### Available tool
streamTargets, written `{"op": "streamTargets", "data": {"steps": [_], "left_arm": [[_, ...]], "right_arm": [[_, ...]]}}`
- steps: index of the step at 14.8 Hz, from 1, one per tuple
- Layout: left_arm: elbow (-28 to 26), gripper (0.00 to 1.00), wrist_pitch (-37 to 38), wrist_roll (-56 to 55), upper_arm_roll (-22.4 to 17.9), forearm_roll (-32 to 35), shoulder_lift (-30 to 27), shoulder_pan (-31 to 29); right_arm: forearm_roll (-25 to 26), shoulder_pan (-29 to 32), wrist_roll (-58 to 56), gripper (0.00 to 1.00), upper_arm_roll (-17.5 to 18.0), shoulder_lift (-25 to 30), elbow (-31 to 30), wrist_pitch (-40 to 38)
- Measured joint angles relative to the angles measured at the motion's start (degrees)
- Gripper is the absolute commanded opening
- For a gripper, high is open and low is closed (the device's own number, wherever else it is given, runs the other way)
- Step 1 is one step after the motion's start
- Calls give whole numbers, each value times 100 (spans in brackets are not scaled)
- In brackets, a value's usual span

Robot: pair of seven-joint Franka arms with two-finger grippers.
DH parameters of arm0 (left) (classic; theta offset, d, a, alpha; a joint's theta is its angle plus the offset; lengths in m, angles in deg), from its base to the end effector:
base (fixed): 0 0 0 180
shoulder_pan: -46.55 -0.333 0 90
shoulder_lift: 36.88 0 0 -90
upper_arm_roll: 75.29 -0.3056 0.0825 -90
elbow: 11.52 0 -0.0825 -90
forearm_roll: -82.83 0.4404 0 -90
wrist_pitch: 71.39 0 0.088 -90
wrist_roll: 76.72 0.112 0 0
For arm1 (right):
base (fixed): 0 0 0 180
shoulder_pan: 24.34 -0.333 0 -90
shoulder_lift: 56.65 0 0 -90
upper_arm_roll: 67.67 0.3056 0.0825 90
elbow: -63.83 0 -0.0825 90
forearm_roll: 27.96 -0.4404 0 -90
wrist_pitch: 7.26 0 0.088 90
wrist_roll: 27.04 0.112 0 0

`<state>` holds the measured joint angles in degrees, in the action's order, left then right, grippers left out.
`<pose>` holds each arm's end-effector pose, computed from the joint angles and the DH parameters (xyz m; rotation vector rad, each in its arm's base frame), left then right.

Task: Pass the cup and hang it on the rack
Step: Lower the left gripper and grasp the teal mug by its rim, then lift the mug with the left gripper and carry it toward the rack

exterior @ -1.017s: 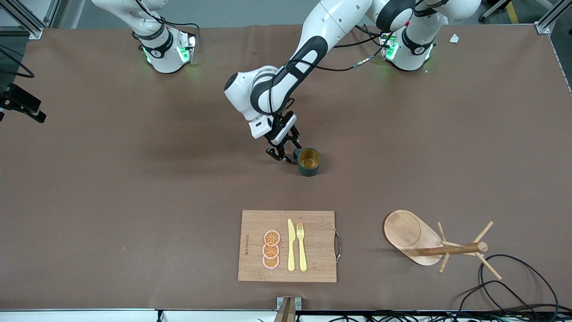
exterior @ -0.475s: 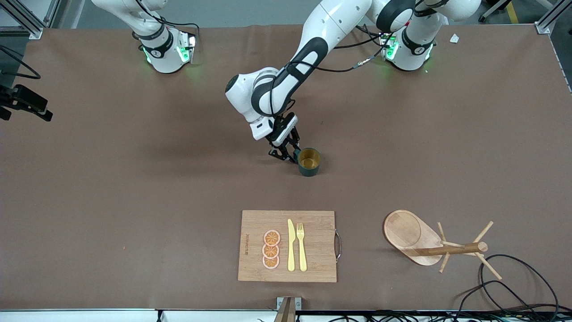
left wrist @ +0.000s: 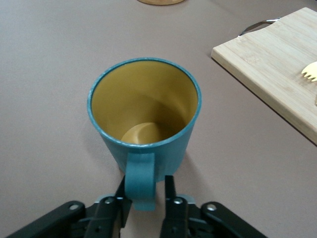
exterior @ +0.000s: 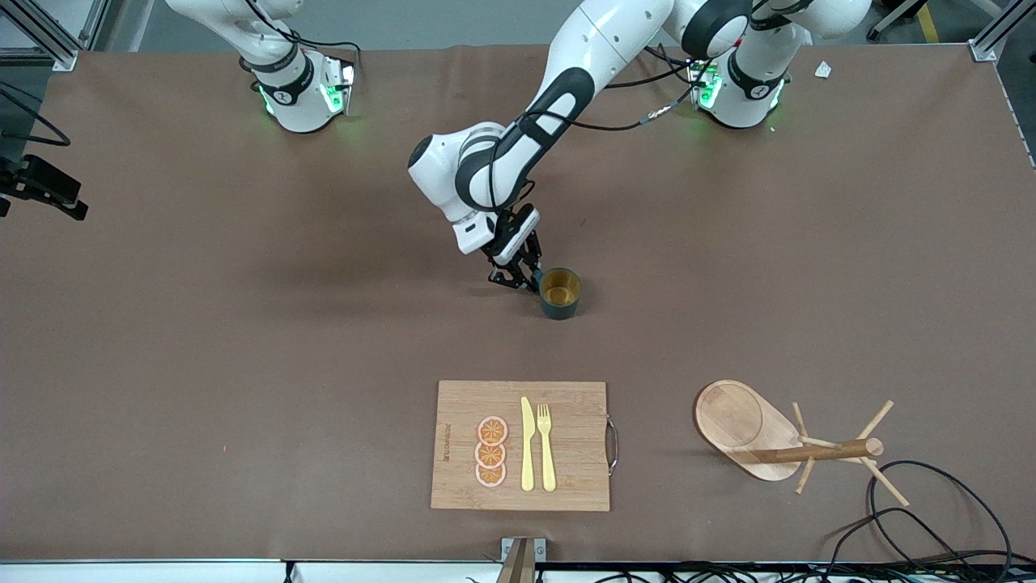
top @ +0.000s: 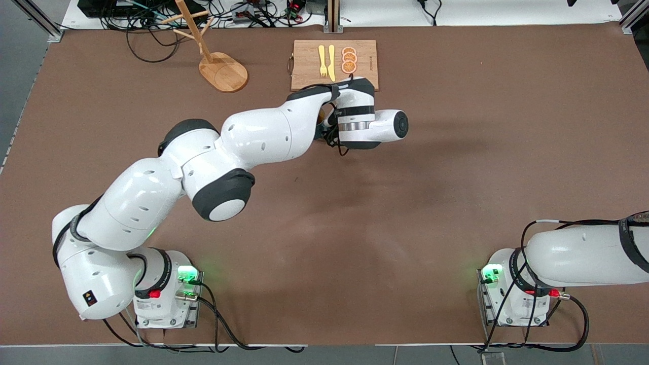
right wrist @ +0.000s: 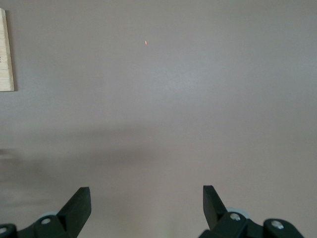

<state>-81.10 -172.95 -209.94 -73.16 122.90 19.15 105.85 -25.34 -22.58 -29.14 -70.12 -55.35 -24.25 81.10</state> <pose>0.4169 -0.6293 0.1239 -2.3670 -1.2450 -0.9183 0.5996 -0.0497 0.6381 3.0946 -0.0600 0.0388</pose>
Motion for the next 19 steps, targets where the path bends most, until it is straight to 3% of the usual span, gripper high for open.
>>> {"op": "streamTargets", "data": {"steps": [9, 19], "left_arm": [[171, 0, 8, 709, -4, -229, -177, -151], [257, 0, -240, 2301, 4, -1675, -1630, -1572]], "right_arm": [[-38, 0, 0, 100, 0, 0, 1, 0], [-43, 0, 0, 100, 0, 0, 1, 0]]}}
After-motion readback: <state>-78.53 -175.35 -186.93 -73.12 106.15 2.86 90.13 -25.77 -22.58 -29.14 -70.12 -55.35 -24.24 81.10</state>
